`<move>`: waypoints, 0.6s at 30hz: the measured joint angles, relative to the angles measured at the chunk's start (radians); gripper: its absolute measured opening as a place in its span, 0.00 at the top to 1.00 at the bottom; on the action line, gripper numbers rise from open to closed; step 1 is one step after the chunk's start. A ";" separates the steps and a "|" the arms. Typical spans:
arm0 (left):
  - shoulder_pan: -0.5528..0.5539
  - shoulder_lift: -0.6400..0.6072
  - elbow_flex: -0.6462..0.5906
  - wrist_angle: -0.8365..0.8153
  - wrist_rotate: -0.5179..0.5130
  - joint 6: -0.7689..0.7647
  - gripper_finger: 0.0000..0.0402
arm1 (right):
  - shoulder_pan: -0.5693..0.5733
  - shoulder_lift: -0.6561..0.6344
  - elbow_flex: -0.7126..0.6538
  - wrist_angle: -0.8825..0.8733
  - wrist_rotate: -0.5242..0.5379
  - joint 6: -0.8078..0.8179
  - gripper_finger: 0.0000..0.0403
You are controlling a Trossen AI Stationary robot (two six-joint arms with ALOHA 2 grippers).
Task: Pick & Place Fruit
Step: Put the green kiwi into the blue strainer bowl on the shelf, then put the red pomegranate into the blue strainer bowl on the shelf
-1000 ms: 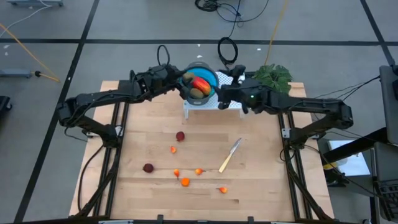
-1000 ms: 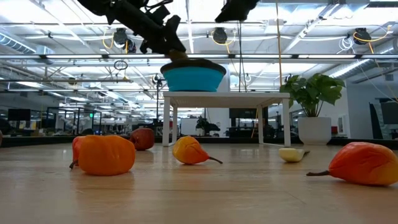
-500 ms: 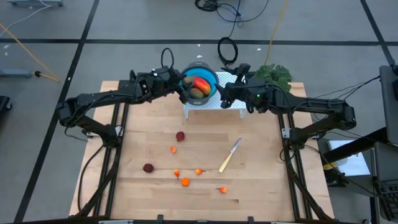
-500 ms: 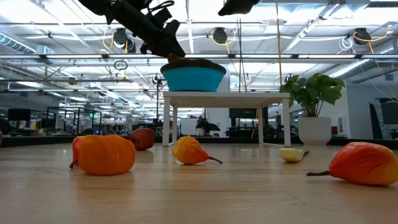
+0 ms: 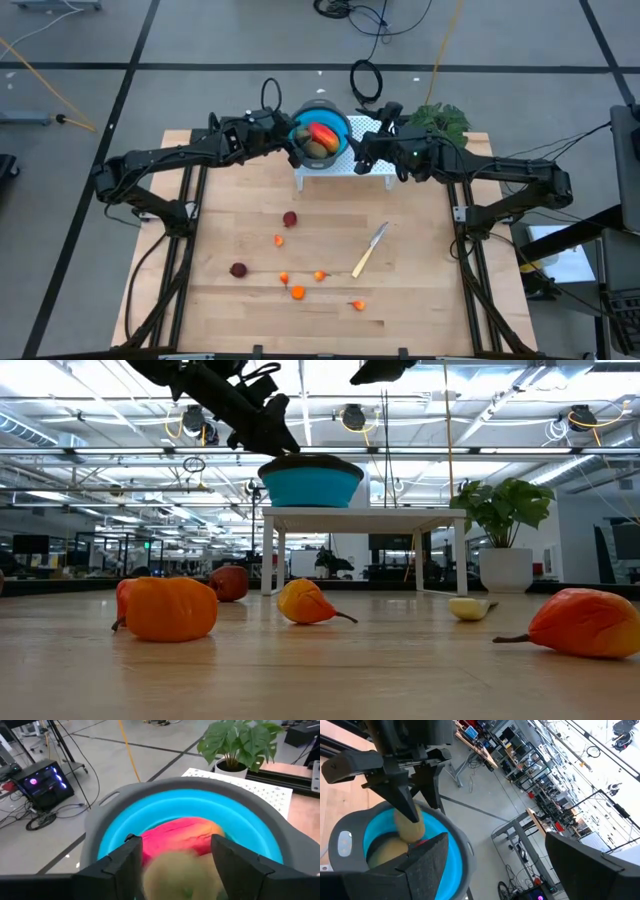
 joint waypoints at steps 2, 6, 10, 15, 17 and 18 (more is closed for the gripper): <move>0.000 0.000 0.000 0.001 0.000 0.003 0.38 | 0.000 0.000 0.000 0.000 0.000 0.000 0.20; 0.002 -0.006 0.000 0.010 -0.034 0.034 0.34 | 0.000 0.000 0.000 -0.004 0.000 0.001 0.20; -0.004 -0.076 0.000 0.026 -0.063 0.075 0.33 | 0.000 0.000 0.000 -0.058 0.000 0.024 0.20; -0.054 -0.188 0.001 -0.098 -0.063 -0.053 0.33 | 0.003 0.000 0.000 -0.167 -0.001 0.085 0.20; -0.085 -0.234 0.001 -0.178 -0.063 -0.117 0.33 | 0.012 0.000 0.000 -0.201 -0.001 0.115 0.20; -0.101 -0.254 0.001 -0.221 -0.063 -0.149 0.33 | 0.017 0.000 0.000 -0.213 -0.001 0.126 0.20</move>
